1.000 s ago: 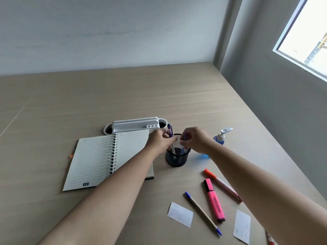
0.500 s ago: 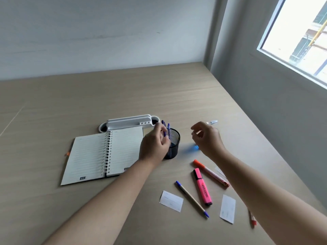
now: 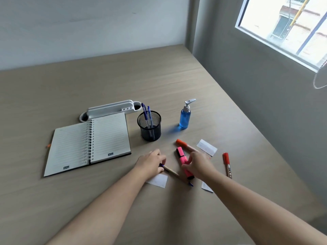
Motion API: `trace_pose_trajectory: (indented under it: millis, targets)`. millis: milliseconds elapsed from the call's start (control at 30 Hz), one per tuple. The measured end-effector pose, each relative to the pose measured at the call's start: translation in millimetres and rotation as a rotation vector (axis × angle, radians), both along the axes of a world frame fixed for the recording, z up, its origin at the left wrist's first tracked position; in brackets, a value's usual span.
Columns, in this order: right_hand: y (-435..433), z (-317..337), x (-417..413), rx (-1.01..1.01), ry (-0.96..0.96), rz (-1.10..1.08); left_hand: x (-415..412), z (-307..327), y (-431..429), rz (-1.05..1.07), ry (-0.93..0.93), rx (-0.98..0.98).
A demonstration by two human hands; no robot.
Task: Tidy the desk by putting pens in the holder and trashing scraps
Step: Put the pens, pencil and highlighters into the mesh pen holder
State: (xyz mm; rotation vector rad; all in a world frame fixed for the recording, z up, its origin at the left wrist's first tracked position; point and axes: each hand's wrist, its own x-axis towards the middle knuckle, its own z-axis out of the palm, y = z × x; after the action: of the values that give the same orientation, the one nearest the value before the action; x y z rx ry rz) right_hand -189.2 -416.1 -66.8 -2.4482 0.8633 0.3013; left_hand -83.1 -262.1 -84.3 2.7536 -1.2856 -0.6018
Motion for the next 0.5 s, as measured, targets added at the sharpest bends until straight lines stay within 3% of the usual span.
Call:
trace_pose_trajectory:
  millis: [100, 233, 400, 500]
  targets:
    - [0, -9, -2, 0.069, 0.084, -0.023, -3, -3, -2, -0.042, 0.04, -0.027]
    - [-12, -14, -9, 0.163, 0.101, -0.024, 4, 10, -1, 0.035, 0.235, -0.135]
    - [-17, 0, -12, 0.482, -0.106, -0.086, 22, 47, 23, 0.303, 0.584, -0.445]
    - [-16, 27, 5, 0.584, -0.253, -0.022, 37, 76, 32, 0.442, 0.615, -0.67]
